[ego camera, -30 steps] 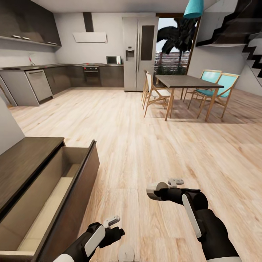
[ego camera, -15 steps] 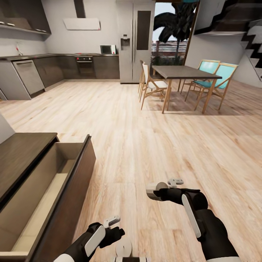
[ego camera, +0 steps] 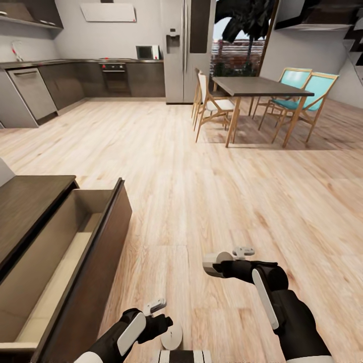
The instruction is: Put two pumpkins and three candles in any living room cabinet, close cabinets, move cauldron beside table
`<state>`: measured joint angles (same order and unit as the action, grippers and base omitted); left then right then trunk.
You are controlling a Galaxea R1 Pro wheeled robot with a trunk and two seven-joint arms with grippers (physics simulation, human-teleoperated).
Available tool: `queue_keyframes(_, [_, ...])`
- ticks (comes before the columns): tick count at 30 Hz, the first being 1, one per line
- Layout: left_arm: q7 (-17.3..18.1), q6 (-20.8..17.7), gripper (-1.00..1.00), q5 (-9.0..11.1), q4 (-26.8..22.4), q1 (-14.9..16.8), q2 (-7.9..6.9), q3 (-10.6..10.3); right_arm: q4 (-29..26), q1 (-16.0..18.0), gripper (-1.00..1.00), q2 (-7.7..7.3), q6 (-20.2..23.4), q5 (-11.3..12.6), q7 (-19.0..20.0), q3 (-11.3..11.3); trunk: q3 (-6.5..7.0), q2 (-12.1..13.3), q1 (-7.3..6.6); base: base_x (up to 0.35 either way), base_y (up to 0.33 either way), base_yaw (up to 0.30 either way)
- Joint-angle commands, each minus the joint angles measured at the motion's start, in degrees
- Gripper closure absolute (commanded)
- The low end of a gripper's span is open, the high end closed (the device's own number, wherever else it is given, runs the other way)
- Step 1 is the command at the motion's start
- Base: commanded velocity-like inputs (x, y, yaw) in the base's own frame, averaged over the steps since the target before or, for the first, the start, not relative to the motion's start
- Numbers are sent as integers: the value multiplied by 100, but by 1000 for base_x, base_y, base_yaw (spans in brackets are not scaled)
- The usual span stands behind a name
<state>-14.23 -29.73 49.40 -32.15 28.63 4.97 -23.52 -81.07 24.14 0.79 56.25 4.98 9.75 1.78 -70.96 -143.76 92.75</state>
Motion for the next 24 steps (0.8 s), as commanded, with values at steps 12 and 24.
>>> queue_keyframes(12, [-195, -960, -100, 56, -1130, 294, -194, 45, 2, 3, 100, 0, 27, 55, -26, -2, -271, -18, 29, 0, 0, 0])
queue_keyframes(24, [-402, -1217, -100, 36, -1469, 354, -129, 93, -153, 3, 100, -22, 165, 55, -19, -10, -537, -34, 60, 0, 0, 0])
